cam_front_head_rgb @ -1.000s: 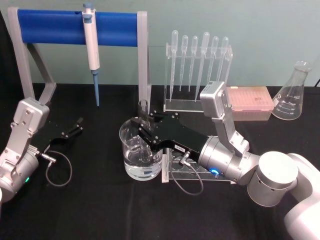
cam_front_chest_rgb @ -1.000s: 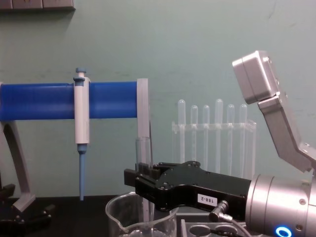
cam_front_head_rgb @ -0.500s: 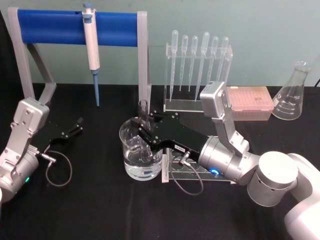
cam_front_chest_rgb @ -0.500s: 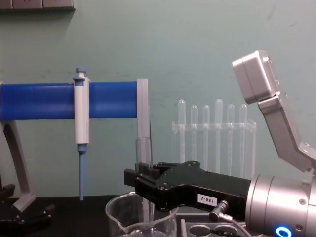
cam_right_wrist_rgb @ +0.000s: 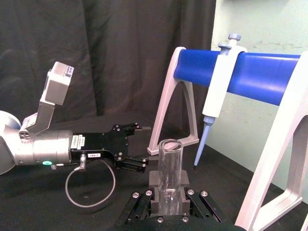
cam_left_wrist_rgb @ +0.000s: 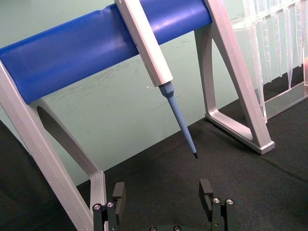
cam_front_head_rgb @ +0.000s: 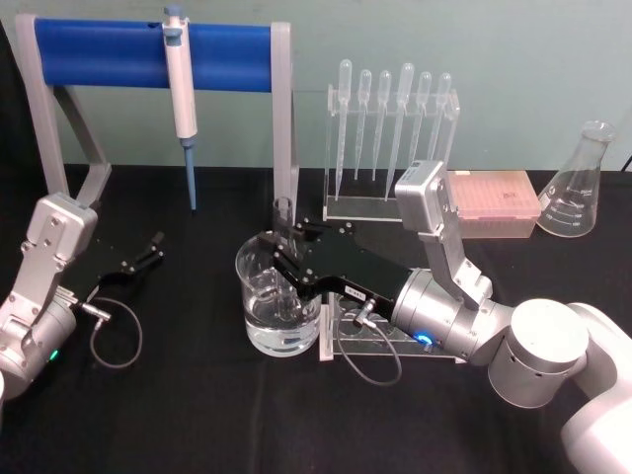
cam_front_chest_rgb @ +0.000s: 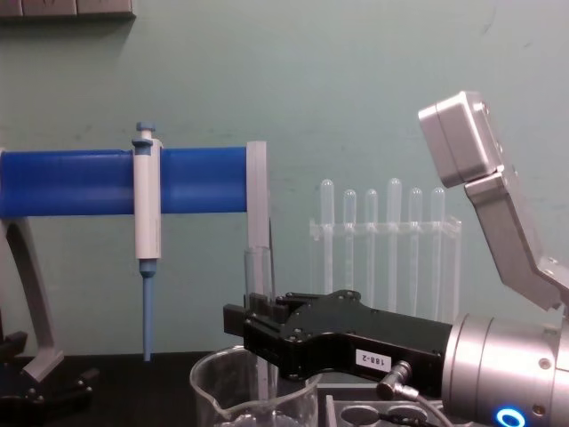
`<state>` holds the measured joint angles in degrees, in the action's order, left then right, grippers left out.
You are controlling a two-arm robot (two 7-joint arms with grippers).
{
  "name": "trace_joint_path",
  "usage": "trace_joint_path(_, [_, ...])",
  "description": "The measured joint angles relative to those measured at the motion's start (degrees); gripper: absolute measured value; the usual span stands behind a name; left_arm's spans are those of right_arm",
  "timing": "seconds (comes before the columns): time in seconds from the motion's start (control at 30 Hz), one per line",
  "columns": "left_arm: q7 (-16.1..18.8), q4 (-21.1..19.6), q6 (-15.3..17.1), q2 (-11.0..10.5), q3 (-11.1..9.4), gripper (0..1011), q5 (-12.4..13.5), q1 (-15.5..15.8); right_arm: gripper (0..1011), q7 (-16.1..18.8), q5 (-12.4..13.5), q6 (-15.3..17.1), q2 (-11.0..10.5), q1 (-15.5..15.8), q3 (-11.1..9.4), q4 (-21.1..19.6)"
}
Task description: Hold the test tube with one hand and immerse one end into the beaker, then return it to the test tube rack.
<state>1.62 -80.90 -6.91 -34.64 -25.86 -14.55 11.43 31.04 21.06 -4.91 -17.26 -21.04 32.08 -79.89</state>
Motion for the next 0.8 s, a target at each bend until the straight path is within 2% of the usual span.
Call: trace_joint_path(0.8, [0.00, 0.00, 0.00, 0.00, 0.00, 1000, 0.00, 0.00, 227, 0.00, 0.00, 0.00, 0.00, 0.00, 0.00, 0.00])
